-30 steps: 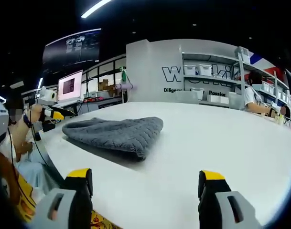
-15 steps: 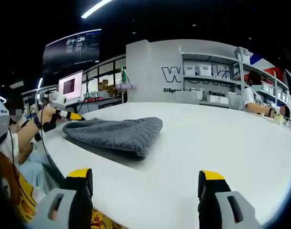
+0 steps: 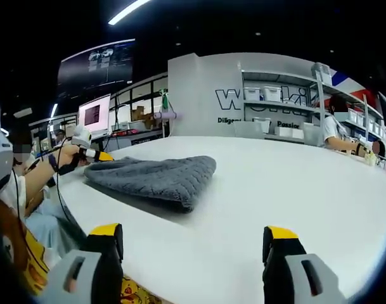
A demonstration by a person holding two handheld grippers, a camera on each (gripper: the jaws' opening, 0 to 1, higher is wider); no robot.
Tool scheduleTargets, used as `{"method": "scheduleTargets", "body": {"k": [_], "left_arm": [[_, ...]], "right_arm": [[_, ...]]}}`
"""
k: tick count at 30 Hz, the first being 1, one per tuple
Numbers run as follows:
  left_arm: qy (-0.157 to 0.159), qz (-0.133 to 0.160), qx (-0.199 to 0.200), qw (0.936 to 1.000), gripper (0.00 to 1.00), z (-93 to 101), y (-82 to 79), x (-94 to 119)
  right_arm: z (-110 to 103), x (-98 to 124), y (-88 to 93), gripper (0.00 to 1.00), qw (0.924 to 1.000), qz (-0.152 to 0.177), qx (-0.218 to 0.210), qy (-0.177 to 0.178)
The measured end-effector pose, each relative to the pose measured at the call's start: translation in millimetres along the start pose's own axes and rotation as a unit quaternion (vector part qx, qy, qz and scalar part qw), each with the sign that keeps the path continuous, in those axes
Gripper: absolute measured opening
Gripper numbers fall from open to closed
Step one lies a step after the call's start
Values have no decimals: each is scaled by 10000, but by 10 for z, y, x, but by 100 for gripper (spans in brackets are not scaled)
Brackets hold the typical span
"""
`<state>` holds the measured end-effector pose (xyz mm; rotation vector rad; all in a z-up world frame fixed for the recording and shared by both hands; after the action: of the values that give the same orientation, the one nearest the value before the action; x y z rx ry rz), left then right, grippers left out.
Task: Fold the towel on the table until its edges align and the towel forms a compact rectangular stack.
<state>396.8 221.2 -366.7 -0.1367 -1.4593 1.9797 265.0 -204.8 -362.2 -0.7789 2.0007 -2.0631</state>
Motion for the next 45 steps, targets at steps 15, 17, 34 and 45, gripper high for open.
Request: {"method": "scheduleTargets", "body": {"k": [15,17,34,45], "left_arm": [[-253,-25,-233,9994,10,-108,-30,11],[-283,-9,-292,9992,8,-112,-50,17],[-440,168,-863,9952,6,-19,-260,120],[-474,350,-1633,9848,6,328,-451,204]], "right_arm": [[-4,-7,-12,95,10000,2,12,-27],[-2,-3,-13,95,10000,8,10,-26],[-2,12,-8,94,10000,13,-1,-22],[-5,25,-5,94,10000,23,-16,-6]]}}
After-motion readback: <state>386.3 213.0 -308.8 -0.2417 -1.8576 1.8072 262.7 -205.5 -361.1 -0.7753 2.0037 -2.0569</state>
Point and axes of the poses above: the point that each gripper's makers call its tool centre point, and the gripper's own axes: x roughly backward along the fingers, z roughly to its right, y roughly out of its underside, the point moved 3 cm from there along x, roughly backward along the fingers, and after that the axes turned 4 degrees about z, right-handed, at the moved point
